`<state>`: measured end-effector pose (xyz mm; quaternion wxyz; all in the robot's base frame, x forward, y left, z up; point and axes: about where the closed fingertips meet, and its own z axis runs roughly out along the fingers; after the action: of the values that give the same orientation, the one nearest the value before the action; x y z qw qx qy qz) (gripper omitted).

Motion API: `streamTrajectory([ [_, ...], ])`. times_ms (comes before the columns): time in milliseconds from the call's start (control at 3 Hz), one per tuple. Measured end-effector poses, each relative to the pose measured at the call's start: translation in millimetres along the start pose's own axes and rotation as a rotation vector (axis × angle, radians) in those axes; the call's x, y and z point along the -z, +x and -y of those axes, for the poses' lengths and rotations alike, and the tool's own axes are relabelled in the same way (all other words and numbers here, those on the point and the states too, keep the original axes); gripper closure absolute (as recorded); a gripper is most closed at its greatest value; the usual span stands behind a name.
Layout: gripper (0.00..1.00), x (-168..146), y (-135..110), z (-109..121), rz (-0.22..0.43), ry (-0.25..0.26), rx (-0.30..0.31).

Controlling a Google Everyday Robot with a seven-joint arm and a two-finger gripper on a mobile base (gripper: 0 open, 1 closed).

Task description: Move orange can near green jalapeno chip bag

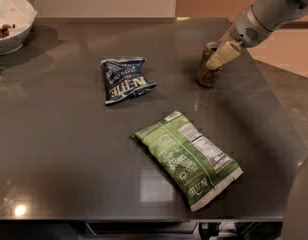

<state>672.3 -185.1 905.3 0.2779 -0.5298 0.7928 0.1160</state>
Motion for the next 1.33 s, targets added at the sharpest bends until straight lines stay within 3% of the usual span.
streamTrajectory([
  [333, 0.88, 13.6, -7.2, -18.0, 0.027, -0.019, 0.023],
  [667, 1.0, 27.9, -9.7, -42.1, 0.035, -0.05, 0.049],
  [1333, 1.0, 43.9, 4.7, -94.0, 0.002, -0.119, 0.082],
])
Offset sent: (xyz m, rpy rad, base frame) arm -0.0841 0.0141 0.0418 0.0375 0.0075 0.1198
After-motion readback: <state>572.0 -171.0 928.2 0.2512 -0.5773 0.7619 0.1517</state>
